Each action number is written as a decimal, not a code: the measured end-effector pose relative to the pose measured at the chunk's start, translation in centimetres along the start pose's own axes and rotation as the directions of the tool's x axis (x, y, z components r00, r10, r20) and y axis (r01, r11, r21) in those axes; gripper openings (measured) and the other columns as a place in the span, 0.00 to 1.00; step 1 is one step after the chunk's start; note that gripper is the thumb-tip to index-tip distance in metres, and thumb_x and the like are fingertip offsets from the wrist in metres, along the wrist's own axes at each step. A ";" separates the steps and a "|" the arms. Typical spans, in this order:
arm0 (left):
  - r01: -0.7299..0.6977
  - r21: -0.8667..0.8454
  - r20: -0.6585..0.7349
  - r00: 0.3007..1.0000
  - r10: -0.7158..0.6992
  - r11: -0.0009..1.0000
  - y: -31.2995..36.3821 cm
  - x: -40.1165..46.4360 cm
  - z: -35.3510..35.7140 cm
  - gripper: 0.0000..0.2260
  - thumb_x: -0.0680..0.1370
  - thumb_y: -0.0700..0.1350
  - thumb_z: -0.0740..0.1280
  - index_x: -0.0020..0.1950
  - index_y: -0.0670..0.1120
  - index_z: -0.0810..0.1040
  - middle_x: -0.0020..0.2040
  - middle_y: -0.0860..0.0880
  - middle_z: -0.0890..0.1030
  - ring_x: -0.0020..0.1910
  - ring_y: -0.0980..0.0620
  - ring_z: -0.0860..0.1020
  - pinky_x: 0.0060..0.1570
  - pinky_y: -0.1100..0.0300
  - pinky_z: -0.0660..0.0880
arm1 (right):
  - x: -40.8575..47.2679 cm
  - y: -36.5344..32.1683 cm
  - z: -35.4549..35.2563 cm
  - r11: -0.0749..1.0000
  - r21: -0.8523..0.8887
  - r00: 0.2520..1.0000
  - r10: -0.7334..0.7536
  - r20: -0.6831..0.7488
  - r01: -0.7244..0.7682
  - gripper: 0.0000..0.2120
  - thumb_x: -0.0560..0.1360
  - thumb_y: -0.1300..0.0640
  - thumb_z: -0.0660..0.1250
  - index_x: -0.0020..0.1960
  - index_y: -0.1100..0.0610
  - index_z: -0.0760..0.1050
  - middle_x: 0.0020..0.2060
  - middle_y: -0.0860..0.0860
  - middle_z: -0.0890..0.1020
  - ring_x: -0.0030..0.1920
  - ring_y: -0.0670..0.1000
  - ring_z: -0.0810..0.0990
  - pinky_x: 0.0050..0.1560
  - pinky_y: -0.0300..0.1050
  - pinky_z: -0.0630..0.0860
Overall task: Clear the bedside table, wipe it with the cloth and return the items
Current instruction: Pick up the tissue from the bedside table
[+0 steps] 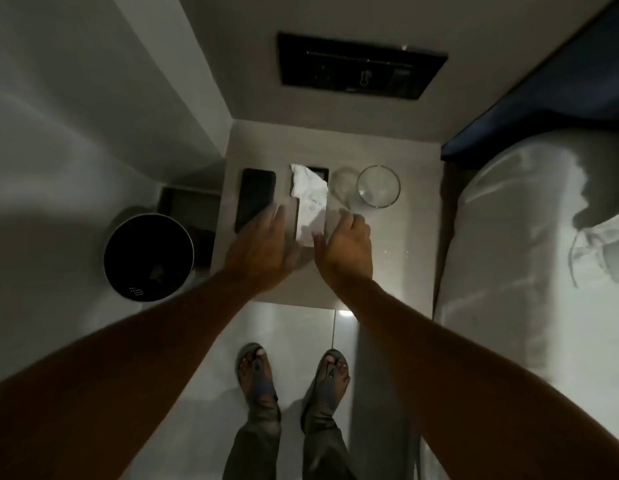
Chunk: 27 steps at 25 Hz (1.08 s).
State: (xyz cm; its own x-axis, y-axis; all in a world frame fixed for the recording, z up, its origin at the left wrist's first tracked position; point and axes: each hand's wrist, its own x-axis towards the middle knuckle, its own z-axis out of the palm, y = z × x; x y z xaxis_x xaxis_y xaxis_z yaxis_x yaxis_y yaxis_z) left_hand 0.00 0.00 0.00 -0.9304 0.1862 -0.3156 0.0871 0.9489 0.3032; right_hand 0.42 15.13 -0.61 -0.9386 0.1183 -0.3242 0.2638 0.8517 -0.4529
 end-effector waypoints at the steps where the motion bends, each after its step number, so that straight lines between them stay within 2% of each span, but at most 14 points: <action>1: 0.008 -0.087 -0.053 0.998 -0.012 0.996 0.0 2.1 0.4 0.28 0.84 0.54 0.58 0.80 0.42 0.61 0.79 0.38 0.65 0.74 0.38 0.70 0.71 0.45 0.69 | 1.6 -0.3 0.7 0.992 0.117 0.998 0.056 0.010 -0.057 0.26 0.81 0.45 0.62 0.72 0.59 0.62 0.67 0.58 0.70 0.65 0.57 0.73 0.64 0.51 0.75; 2: 0.071 -0.185 -0.080 0.993 -0.087 0.980 0.5 3.6 -0.2 0.24 0.84 0.51 0.60 0.78 0.41 0.64 0.76 0.38 0.69 0.71 0.39 0.72 0.69 0.47 0.71 | 2.8 -1.0 1.0 0.961 0.240 0.991 0.128 0.043 -0.134 0.25 0.81 0.48 0.63 0.72 0.58 0.62 0.69 0.57 0.68 0.66 0.58 0.73 0.66 0.52 0.75; 4: 0.233 -0.343 -0.149 0.943 -0.297 0.910 1.0 7.1 -0.7 0.18 0.83 0.46 0.62 0.71 0.39 0.72 0.69 0.38 0.76 0.67 0.40 0.76 0.64 0.55 0.72 | 5.7 -2.6 1.5 0.892 0.367 0.964 0.254 0.075 -0.263 0.23 0.81 0.53 0.63 0.73 0.58 0.63 0.70 0.57 0.67 0.67 0.60 0.74 0.68 0.53 0.74; 7: 0.395 -0.478 -0.042 0.882 -0.469 0.785 0.4 10.4 1.2 0.14 0.81 0.46 0.66 0.64 0.40 0.78 0.63 0.42 0.82 0.63 0.44 0.80 0.50 0.63 0.71 | 7.4 -4.2 2.6 0.881 0.375 0.956 0.287 0.063 -0.289 0.23 0.81 0.58 0.62 0.73 0.60 0.62 0.70 0.59 0.66 0.67 0.62 0.74 0.66 0.54 0.73; 9: 0.461 -0.549 0.052 0.852 -0.521 0.698 -0.4 11.6 3.1 0.16 0.79 0.48 0.71 0.62 0.40 0.80 0.60 0.42 0.83 0.59 0.43 0.83 0.52 0.60 0.77 | 7.8 -4.3 2.8 0.896 0.329 0.953 0.298 0.051 -0.298 0.23 0.80 0.59 0.63 0.73 0.61 0.62 0.70 0.60 0.66 0.66 0.63 0.74 0.65 0.54 0.73; 12: 0.528 -0.659 0.196 0.808 -0.556 0.535 -1.8 12.5 5.7 0.18 0.74 0.47 0.77 0.60 0.41 0.82 0.57 0.40 0.85 0.55 0.40 0.85 0.52 0.48 0.84 | 8.6 -3.6 3.4 0.904 0.270 0.943 0.328 0.060 -0.331 0.19 0.80 0.60 0.63 0.69 0.60 0.67 0.67 0.59 0.69 0.64 0.62 0.76 0.65 0.54 0.75; 16: 0.461 -0.740 0.158 0.827 -0.539 0.490 -1.0 12.7 5.5 0.13 0.76 0.40 0.74 0.61 0.41 0.82 0.59 0.40 0.85 0.57 0.42 0.84 0.59 0.47 0.82 | 9.0 -3.0 3.4 0.946 0.223 0.967 0.251 -0.038 -0.237 0.13 0.82 0.62 0.59 0.65 0.59 0.74 0.62 0.57 0.74 0.58 0.56 0.78 0.63 0.46 0.75; 19: 0.409 -0.835 0.162 0.822 -0.545 0.367 -1.5 11.7 5.1 0.11 0.76 0.38 0.74 0.58 0.39 0.83 0.56 0.39 0.85 0.56 0.40 0.84 0.59 0.44 0.82 | 9.2 -3.9 3.6 0.947 0.259 0.975 0.213 -0.068 -0.189 0.12 0.81 0.60 0.60 0.60 0.59 0.79 0.56 0.56 0.80 0.52 0.52 0.80 0.49 0.34 0.73; 21: 0.365 -0.871 0.127 0.813 -0.568 0.329 -3.3 9.9 4.9 0.06 0.75 0.40 0.75 0.50 0.40 0.84 0.52 0.38 0.86 0.53 0.38 0.85 0.58 0.42 0.82 | 8.6 -5.5 4.2 0.942 0.298 0.985 0.172 -0.032 -0.155 0.10 0.80 0.61 0.61 0.56 0.58 0.80 0.51 0.54 0.82 0.49 0.51 0.81 0.45 0.35 0.74; 23: 0.350 -0.908 0.143 0.777 -0.614 0.231 -6.0 6.1 3.3 0.02 0.75 0.42 0.73 0.44 0.45 0.82 0.49 0.39 0.86 0.50 0.38 0.85 0.56 0.41 0.82 | 7.1 -8.2 5.7 0.943 0.318 0.996 0.089 0.030 -0.094 0.09 0.79 0.61 0.63 0.55 0.57 0.80 0.49 0.54 0.83 0.48 0.51 0.81 0.46 0.40 0.77; 25: 0.376 -0.918 0.206 0.723 -0.659 0.126 -9.0 2.0 2.4 0.05 0.77 0.41 0.71 0.48 0.40 0.83 0.49 0.39 0.86 0.47 0.42 0.84 0.57 0.45 0.82 | 4.8 -11.1 8.0 0.938 0.344 0.994 -0.004 0.107 -0.033 0.08 0.80 0.59 0.63 0.56 0.57 0.80 0.48 0.53 0.83 0.47 0.48 0.79 0.47 0.37 0.76; 27: 0.375 -0.927 0.250 0.641 -0.726 0.011 -12.8 -1.8 2.5 0.06 0.78 0.40 0.70 0.52 0.39 0.82 0.53 0.36 0.86 0.49 0.40 0.85 0.59 0.46 0.82 | 2.8 -14.0 11.2 0.939 0.342 0.979 -0.093 0.181 0.026 0.09 0.80 0.58 0.65 0.57 0.58 0.81 0.51 0.54 0.84 0.49 0.47 0.79 0.52 0.37 0.75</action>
State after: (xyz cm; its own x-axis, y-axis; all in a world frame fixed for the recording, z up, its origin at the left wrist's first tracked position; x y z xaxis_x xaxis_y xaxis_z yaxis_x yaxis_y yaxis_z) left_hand 1.50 -11.84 -5.57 -0.5707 -0.5055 -0.6471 -0.6775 -0.1555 0.7189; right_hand -3.36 -2.22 -4.48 -0.9031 -0.0557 -0.4259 0.2998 0.6283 -0.7179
